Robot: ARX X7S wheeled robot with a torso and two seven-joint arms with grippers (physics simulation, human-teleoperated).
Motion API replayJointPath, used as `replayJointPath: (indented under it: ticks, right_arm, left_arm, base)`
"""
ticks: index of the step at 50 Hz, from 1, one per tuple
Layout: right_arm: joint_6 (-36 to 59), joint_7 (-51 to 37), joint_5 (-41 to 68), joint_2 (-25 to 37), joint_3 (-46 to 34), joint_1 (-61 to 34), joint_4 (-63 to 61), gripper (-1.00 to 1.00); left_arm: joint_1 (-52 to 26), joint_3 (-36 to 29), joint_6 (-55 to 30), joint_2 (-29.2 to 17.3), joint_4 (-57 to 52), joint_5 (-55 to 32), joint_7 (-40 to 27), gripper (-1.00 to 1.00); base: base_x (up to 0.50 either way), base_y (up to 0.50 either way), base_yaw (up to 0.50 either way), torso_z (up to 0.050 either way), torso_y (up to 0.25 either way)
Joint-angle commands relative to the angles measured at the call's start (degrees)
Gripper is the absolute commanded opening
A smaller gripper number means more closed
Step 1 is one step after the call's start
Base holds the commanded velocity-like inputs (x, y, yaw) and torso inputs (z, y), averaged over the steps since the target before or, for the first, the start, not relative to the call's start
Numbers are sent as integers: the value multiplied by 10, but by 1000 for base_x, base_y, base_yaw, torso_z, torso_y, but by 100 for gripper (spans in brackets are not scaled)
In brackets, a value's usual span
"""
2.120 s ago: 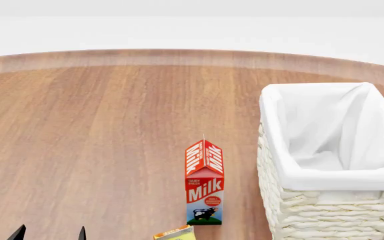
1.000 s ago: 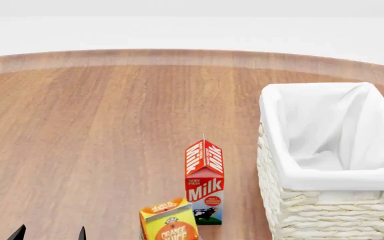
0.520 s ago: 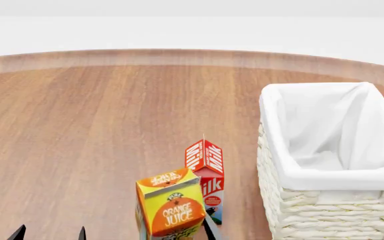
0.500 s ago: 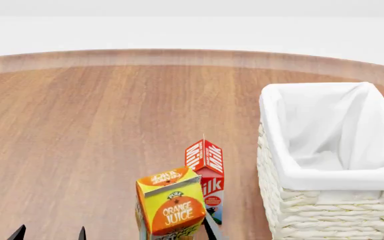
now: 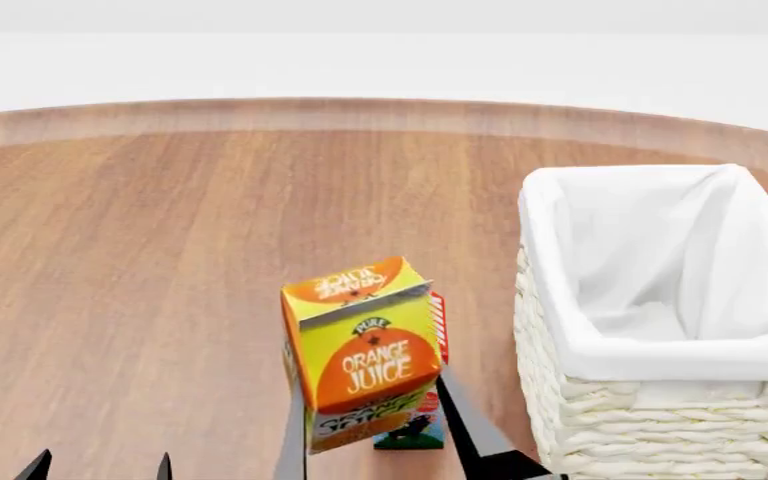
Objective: Pick up the orange juice, and put it in the basket.
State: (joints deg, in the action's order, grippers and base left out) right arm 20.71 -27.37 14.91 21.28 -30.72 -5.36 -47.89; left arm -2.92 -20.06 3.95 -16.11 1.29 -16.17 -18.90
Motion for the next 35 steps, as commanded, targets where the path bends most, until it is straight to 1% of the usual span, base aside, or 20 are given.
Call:
replayJointPath:
  ticks: [1,7,10,13,15,19,21,27,35]
  right_arm:
    - [97,-13,-2,1,26,-55,-81,-100]
    - [131,-24,14,1,37,-81,-102,-100]
    - [153,-37,40,7,55,-102,-120,-100]
    - [137,-115,112,65,38,-150,-121,-100]
    - [126,-155,143,93,21,-175,-120,-100]
    - [108,-205,188,133,4,-212,-120,-100]
    - [105,-221,207,147,8,-227,-119,-100]
    - [86,-240,239,174,25,-238,-115,-100]
    - [76,-245,268,193,53,-252,-91,-100]
  left_arm:
    - [-1,-2,1,-1,0,-1,-2,100]
    - [-1,-3,1,-2,0,-2,-2,100]
    - [-1,-3,1,-2,0,-2,-3,100]
    - [-1,-4,1,-3,0,-3,-3,100]
    - [-1,-4,1,-3,0,-3,-3,100]
    - [-1,-5,2,-3,1,-3,-4,100]
    - [-1,-5,2,-3,1,-4,-4,100]
    - [-2,-6,2,-4,1,-4,-5,100]
    - [-2,-7,3,-5,1,-5,-6,100]
  base:
    - [0,0,0,0,0]
    - [0,0,0,0,0]
    - [0,0,0,0,0]
    - [0,0,0,0,3]
    - [0,0,0,0,0]
    - [0,0,0,4,0]
    - [0,0,0,0,0]
    - [0,0,0,0,0]
    - [0,0,0,0,1]
